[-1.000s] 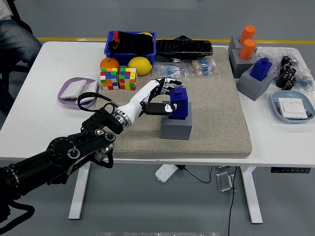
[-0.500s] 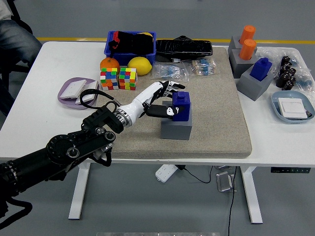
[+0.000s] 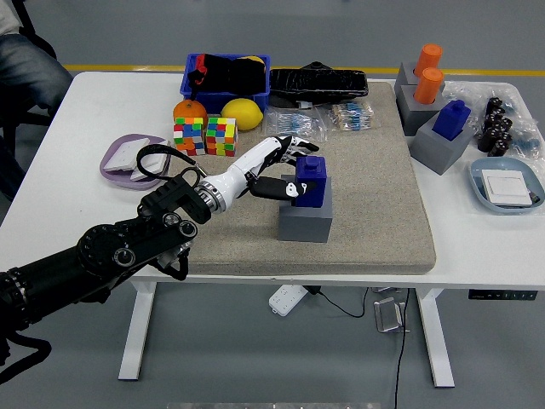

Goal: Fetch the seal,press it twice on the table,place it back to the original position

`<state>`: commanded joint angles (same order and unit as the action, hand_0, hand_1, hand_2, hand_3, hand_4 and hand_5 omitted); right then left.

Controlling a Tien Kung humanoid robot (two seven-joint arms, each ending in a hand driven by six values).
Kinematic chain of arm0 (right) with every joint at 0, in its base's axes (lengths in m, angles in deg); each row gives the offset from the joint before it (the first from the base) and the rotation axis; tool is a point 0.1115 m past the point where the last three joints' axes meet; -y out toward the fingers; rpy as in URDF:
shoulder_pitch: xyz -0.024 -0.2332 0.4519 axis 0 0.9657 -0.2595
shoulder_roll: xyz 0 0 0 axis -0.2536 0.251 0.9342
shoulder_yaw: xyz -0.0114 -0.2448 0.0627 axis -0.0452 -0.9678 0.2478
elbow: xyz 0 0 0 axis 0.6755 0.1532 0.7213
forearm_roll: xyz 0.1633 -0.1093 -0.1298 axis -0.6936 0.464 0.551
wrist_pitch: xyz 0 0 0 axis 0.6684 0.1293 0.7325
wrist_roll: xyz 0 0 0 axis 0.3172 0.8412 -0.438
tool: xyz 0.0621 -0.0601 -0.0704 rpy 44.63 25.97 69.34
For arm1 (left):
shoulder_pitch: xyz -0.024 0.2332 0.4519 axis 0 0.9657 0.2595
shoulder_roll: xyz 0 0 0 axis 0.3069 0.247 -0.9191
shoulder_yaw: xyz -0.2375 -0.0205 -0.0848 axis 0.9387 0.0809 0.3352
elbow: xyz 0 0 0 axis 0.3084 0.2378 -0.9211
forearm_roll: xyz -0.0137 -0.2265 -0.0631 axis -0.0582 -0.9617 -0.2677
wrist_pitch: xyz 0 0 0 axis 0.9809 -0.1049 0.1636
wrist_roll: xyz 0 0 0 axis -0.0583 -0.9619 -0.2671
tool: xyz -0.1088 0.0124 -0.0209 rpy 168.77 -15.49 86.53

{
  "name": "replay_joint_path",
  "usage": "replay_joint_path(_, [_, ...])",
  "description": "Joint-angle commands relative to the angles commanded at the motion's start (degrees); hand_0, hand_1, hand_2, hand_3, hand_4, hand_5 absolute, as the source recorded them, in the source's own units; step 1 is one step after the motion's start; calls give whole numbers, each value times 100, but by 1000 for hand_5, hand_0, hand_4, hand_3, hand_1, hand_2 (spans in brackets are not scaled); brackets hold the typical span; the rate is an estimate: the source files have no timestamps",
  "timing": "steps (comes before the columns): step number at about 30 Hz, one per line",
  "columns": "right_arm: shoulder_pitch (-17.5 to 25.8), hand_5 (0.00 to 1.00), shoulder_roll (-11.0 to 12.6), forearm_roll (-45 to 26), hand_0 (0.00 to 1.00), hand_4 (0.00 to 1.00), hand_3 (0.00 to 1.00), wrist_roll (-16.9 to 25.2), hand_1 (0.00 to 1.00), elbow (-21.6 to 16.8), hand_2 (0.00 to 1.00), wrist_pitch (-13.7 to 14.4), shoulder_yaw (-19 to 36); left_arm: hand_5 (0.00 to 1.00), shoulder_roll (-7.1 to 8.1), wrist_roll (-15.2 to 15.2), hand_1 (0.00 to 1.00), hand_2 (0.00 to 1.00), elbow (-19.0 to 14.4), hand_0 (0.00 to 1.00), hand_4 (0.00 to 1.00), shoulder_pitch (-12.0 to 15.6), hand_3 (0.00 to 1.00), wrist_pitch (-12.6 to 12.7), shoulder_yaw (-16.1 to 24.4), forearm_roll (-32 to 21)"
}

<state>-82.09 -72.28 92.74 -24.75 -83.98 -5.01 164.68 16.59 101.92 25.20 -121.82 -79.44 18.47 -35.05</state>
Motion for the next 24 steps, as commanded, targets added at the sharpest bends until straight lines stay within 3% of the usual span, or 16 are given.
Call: replay_joint_path(24, [-29,534,5,-14,889,869,754,16,751,0,729,-4,10,2,76,-68,524,460,-29,812,513,-110,746,-80,-104,43])
